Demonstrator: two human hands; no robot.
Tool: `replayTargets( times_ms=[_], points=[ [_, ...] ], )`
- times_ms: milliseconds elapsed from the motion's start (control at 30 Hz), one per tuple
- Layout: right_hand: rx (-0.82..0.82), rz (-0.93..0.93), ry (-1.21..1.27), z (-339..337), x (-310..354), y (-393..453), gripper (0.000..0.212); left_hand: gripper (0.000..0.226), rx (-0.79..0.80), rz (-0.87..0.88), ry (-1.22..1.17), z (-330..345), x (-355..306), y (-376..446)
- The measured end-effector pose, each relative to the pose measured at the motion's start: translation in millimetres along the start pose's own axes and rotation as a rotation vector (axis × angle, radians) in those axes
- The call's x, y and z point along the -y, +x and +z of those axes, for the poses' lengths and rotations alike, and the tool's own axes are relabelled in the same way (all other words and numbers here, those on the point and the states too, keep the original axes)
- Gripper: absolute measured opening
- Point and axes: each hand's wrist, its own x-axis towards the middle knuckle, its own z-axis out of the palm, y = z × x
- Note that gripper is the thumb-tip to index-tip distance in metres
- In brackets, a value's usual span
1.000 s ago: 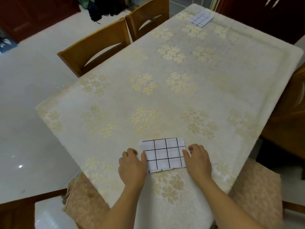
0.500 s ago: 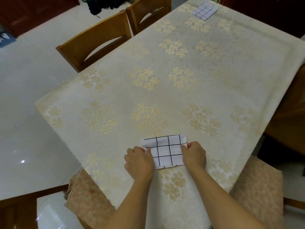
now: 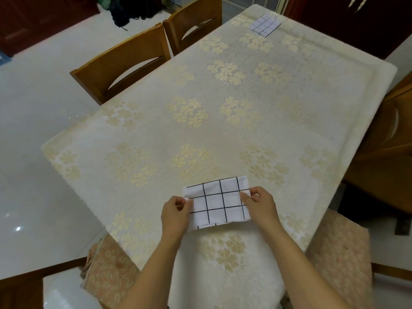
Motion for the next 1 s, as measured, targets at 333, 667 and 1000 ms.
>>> replayTargets(
  times_ms=[333,667,1000],
  points=[
    [0.008,-0.061,0.208,-15.6,19.3,-32.7,0.009,0.018,0.245,-0.191,-0.332,-16.0,-20.2,-11.9],
    [-0.089,-0.088,0.21,-39.0,15.3,-72.1,0.01,0.023,0.331,-0.118,-0.335,-27.8,-48.7,-61.4],
    [-0.059,-0.133,0.137,-79.8,-14.3,-99.6,0.01,0.033,0.094,0.305,0.031,4.2,-41.1,-123.9]
  ],
)
